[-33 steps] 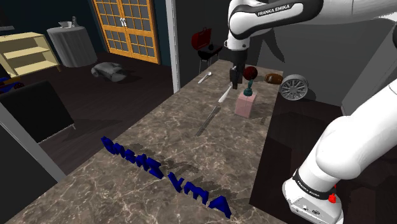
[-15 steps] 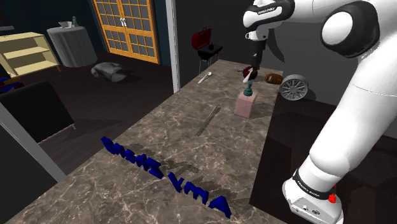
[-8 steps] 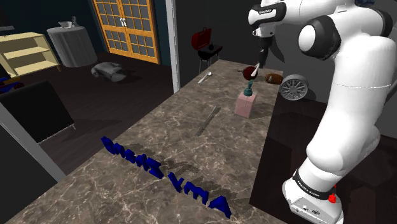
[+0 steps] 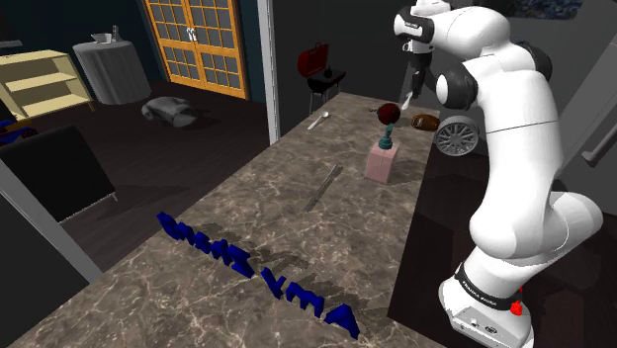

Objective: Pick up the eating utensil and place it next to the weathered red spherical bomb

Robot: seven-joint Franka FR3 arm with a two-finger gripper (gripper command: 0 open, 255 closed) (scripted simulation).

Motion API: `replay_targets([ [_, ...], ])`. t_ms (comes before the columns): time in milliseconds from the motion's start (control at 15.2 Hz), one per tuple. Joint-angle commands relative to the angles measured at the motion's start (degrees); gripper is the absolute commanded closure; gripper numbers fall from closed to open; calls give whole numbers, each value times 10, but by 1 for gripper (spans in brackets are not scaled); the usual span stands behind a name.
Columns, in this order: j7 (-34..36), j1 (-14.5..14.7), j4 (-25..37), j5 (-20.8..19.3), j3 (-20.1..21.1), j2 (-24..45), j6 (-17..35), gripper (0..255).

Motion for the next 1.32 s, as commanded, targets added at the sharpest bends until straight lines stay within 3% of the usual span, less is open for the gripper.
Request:
replay_targets([
  [0,-5,-9,16,4,1,15,-1,255],
  [528,-3,9,-83,-1,0,-6,75,255],
  [1254,-1,21,-169,0,2,-6,160,255],
])
